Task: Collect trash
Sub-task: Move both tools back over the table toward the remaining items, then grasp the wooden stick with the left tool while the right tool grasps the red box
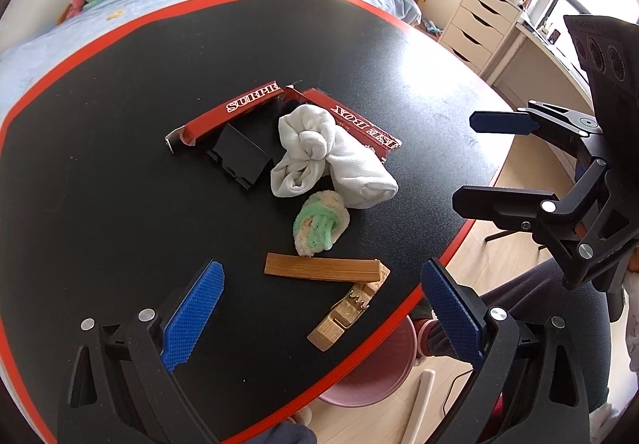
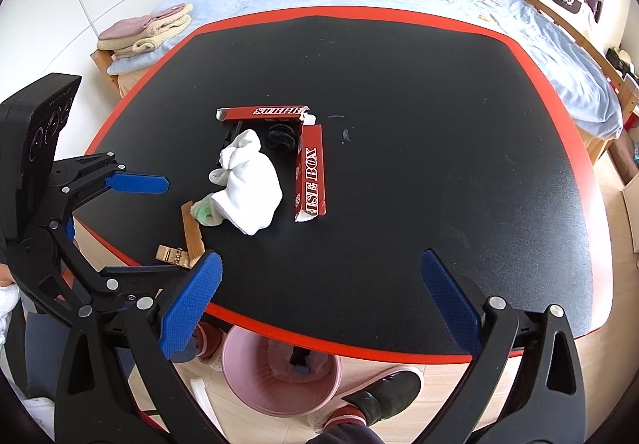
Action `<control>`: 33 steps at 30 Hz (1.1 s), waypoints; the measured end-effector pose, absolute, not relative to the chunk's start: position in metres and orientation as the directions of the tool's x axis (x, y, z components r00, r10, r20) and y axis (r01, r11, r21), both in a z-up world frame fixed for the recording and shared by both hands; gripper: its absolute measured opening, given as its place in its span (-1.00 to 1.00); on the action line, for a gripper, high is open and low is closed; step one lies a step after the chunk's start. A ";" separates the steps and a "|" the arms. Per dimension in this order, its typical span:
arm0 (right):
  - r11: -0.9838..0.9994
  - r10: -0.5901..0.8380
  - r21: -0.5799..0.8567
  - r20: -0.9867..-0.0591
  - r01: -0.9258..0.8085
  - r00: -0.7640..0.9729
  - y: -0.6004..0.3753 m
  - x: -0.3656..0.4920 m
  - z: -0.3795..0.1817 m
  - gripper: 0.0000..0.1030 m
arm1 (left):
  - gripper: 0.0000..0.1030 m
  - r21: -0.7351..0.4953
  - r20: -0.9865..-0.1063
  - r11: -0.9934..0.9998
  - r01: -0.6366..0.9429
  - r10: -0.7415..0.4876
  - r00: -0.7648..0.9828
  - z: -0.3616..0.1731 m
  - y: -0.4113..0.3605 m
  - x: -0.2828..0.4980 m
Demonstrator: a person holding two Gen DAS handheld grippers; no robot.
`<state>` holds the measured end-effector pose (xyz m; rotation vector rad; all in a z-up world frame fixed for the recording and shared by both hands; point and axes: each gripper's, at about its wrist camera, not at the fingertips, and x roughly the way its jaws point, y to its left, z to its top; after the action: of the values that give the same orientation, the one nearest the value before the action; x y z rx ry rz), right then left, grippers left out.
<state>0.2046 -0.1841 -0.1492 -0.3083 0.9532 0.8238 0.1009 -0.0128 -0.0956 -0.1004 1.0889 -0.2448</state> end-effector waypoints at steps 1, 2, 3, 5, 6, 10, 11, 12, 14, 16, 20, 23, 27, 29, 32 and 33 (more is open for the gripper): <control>0.664 0.482 0.111 -0.819 -0.739 0.310 -0.183 0.206 -0.151 0.90 | 0.84 -0.202 -0.864 0.968 0.148 -0.247 0.439 -0.097 -0.012 0.102; 0.664 0.481 0.111 -0.820 -0.739 0.309 -0.182 0.207 -0.152 0.90 | 0.84 -0.201 -0.864 0.968 0.148 -0.246 0.438 -0.098 -0.012 0.102; 0.664 0.481 0.111 -0.821 -0.739 0.309 -0.181 0.208 -0.153 0.90 | 0.84 -0.203 -0.864 0.968 0.151 -0.249 0.438 -0.098 -0.012 0.102; 0.665 0.481 0.112 -0.821 -0.739 0.308 -0.180 0.210 -0.154 0.90 | 0.78 -0.201 -0.863 0.968 0.153 -0.249 0.439 -0.099 -0.013 0.103; 0.665 0.481 0.112 -0.821 -0.739 0.308 -0.181 0.209 -0.154 0.90 | 0.72 -0.196 -0.862 0.968 0.153 -0.245 0.443 -0.099 -0.013 0.103; 0.665 0.480 0.111 -0.821 -0.739 0.309 -0.180 0.211 -0.155 0.90 | 0.50 -0.190 -0.862 0.970 0.153 -0.239 0.447 -0.098 -0.012 0.104; 0.665 0.480 0.111 -0.821 -0.739 0.309 -0.180 0.211 -0.155 0.90 | 0.47 -0.189 -0.863 0.970 0.155 -0.239 0.445 -0.098 -0.013 0.104; 0.665 0.480 0.111 -0.821 -0.739 0.309 -0.180 0.211 -0.155 0.90 | 0.44 -0.188 -0.864 0.970 0.157 -0.239 0.444 -0.098 -0.013 0.104; 0.664 0.480 0.111 -0.821 -0.739 0.309 -0.180 0.211 -0.155 0.90 | 0.40 -0.187 -0.865 0.969 0.159 -0.239 0.442 -0.098 -0.014 0.103; 0.665 0.480 0.110 -0.821 -0.739 0.309 -0.180 0.211 -0.155 0.90 | 0.34 -0.186 -0.865 0.970 0.156 -0.237 0.442 -0.097 -0.013 0.103; 0.667 0.476 0.107 -0.823 -0.737 0.311 -0.180 0.214 -0.158 0.90 | 0.18 -0.187 -0.865 0.969 0.159 -0.239 0.441 -0.096 -0.014 0.103; 0.669 0.473 0.106 -0.824 -0.735 0.311 -0.180 0.215 -0.159 0.90 | 0.17 -0.189 -0.866 0.969 0.162 -0.242 0.439 -0.096 -0.015 0.104; 0.667 0.470 0.101 -0.826 -0.738 0.312 -0.178 0.217 -0.161 0.90 | 0.17 -0.188 -0.865 0.969 0.162 -0.241 0.440 -0.096 -0.015 0.104; 0.667 0.468 0.097 -0.826 -0.739 0.314 -0.177 0.218 -0.161 0.90 | 0.16 -0.189 -0.865 0.969 0.160 -0.242 0.441 -0.095 -0.014 0.103; 0.666 0.467 0.095 -0.827 -0.740 0.314 -0.175 0.222 -0.163 0.90 | 0.16 -0.185 -0.864 0.970 0.157 -0.237 0.444 -0.094 -0.014 0.104; 0.666 0.465 0.093 -0.827 -0.740 0.315 -0.174 0.223 -0.163 0.90 | 0.16 -0.183 -0.864 0.971 0.155 -0.234 0.446 -0.093 -0.014 0.104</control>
<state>0.2233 -0.1737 -0.1629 -0.3305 0.9586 0.8127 0.1041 -0.0137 -0.0932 -0.0816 1.0819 -0.2412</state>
